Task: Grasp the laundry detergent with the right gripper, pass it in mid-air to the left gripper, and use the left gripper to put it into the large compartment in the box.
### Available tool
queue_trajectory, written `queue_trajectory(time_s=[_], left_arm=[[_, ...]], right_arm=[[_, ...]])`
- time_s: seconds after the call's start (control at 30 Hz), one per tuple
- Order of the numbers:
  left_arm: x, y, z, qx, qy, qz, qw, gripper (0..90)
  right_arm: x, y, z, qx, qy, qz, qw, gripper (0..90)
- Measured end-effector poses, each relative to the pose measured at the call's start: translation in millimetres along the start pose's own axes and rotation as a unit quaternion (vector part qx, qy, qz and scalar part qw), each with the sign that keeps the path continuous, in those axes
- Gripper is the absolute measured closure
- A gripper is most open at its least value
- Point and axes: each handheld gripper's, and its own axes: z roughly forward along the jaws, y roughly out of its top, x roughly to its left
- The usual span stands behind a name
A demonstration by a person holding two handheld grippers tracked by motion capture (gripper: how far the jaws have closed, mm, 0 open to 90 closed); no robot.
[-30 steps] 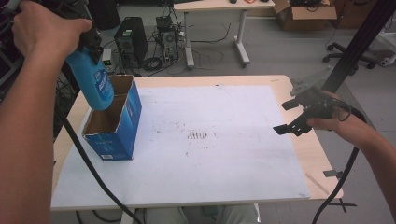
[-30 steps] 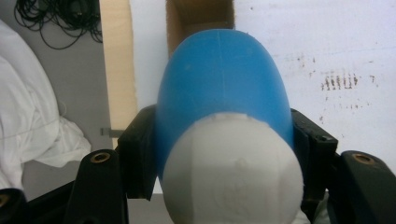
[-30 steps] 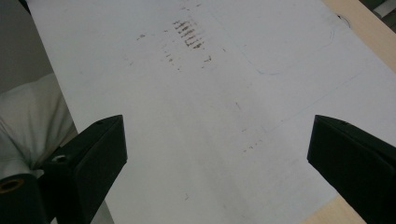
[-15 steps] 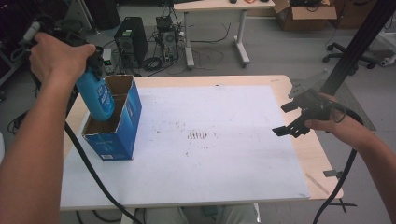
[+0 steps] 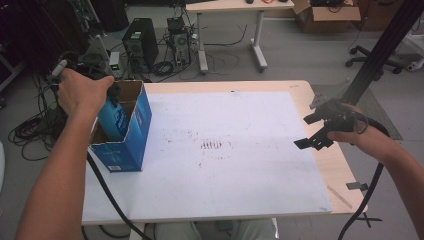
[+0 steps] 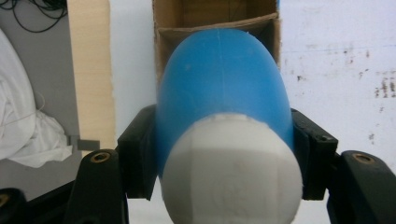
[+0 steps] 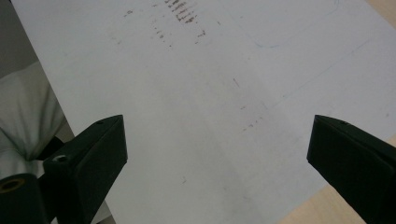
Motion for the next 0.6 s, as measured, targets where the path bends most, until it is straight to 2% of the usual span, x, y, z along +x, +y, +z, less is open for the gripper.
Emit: queue_trajectory(time_s=[0.23, 0.6], left_arm=[[2.2, -4.3, 29.8, 0.004, -0.01, -0.004, 0.9999, 37.7], [0.1, -8.7, 61.4, -0.006, -0.001, 0.002, 1.0, 37.8]], right_arm=[[-1.0, -4.1, 3.5, 0.008, -0.001, 0.005, 1.0, 4.9], [-0.4, -5.5, 8.9, 0.013, 0.0, 0.009, 0.9999, 4.9]])
